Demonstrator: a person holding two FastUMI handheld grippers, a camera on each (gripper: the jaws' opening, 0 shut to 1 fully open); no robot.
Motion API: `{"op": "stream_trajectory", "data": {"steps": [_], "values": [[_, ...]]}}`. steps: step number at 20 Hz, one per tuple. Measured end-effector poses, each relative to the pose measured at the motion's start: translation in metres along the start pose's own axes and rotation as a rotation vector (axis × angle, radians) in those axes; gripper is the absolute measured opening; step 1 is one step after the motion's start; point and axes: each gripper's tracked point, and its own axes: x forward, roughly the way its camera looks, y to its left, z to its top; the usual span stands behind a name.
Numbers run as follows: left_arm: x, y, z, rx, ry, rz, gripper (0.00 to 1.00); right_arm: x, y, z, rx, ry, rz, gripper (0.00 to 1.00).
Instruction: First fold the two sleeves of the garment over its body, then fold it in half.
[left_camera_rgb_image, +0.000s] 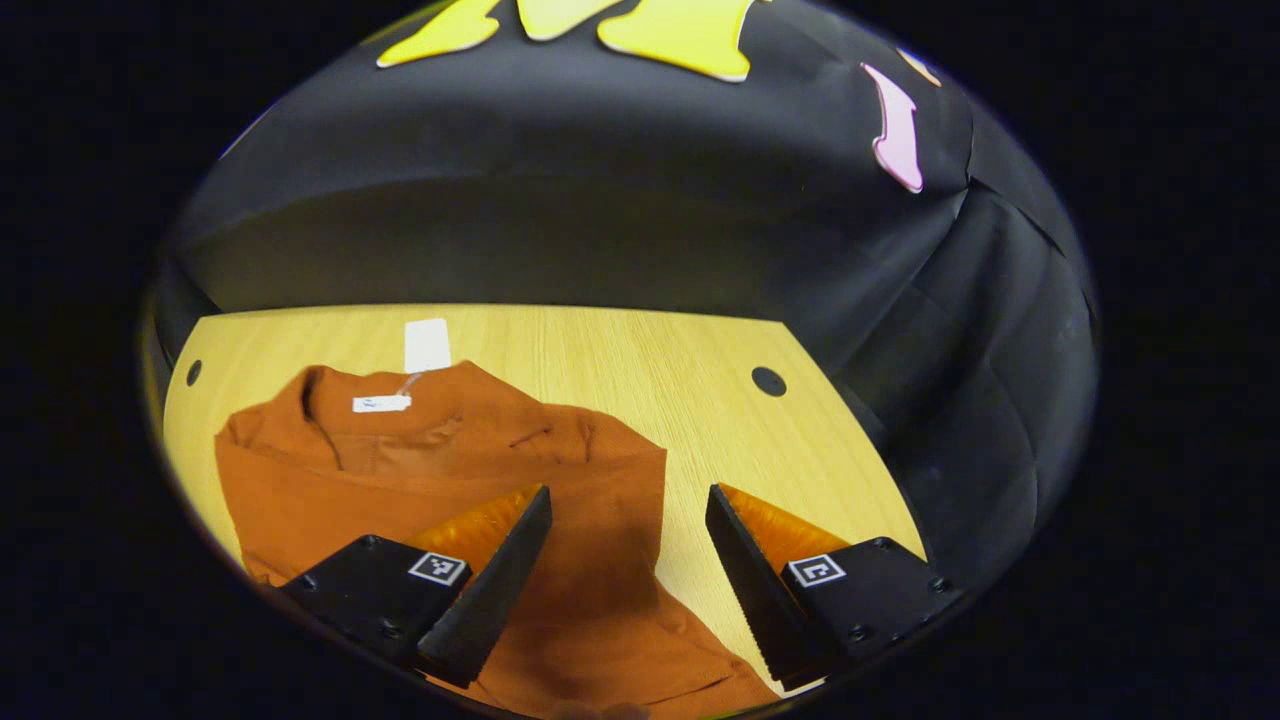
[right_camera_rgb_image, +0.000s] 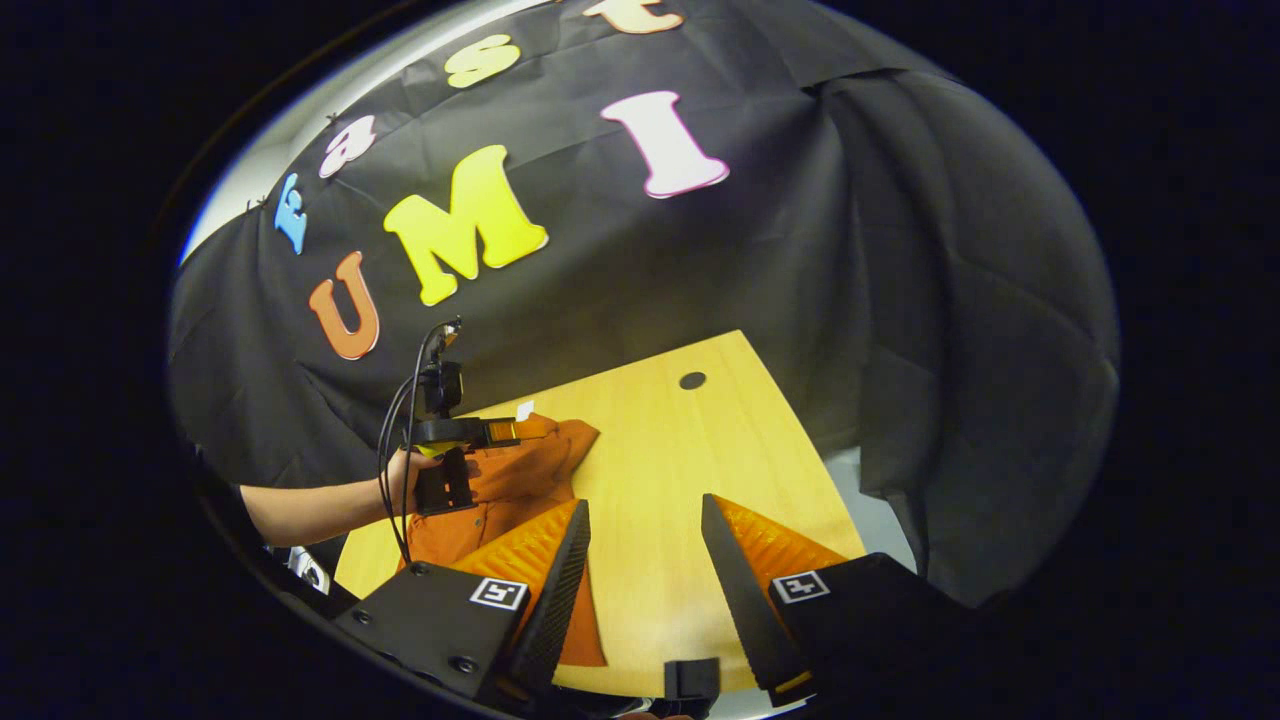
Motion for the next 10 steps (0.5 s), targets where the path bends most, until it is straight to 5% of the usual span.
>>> {"op": "stream_trajectory", "data": {"steps": [6, 10], "values": [[-0.166, 0.036, 0.069, 0.048, -0.346, 0.129, 0.99, 0.028, 0.102, 0.007, -0.068, -0.073, 0.086, 0.91], [-0.265, 0.061, 0.061, 0.044, -0.433, 0.176, 0.98, 0.030, 0.170, 0.005, -0.140, -0.129, 0.134, 0.98]]}}
